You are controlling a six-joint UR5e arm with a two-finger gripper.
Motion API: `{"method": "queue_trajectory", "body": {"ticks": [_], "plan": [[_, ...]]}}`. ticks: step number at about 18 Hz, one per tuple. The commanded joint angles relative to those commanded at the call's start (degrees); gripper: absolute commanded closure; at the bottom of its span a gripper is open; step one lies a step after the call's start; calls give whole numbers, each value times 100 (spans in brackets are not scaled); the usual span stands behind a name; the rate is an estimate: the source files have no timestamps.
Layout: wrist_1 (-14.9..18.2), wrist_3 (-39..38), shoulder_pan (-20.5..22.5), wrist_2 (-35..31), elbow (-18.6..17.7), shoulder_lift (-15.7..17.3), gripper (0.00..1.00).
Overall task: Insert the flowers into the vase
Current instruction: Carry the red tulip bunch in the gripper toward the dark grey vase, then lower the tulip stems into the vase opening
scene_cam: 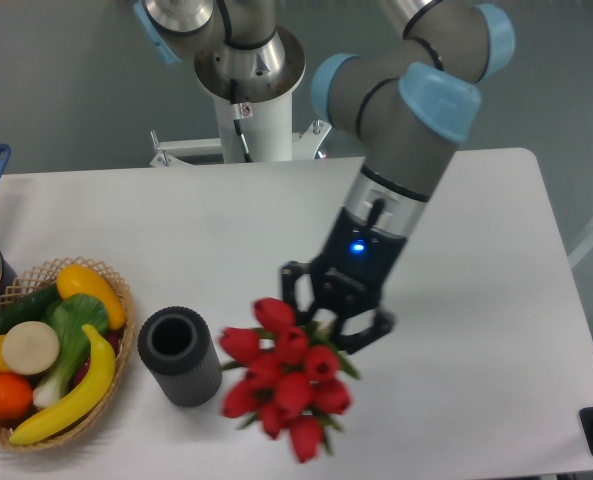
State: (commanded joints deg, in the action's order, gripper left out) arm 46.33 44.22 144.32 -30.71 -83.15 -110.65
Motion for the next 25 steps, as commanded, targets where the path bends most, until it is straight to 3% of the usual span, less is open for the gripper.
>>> {"method": "queue_trajectory", "body": {"ticks": [8,13,25], "plan": [[-36,122,-9,1181,-35,0,100],[-36,412,-44,1893,-316,-9,100],[-159,448,-263,1938,-475,-211,99]]}}
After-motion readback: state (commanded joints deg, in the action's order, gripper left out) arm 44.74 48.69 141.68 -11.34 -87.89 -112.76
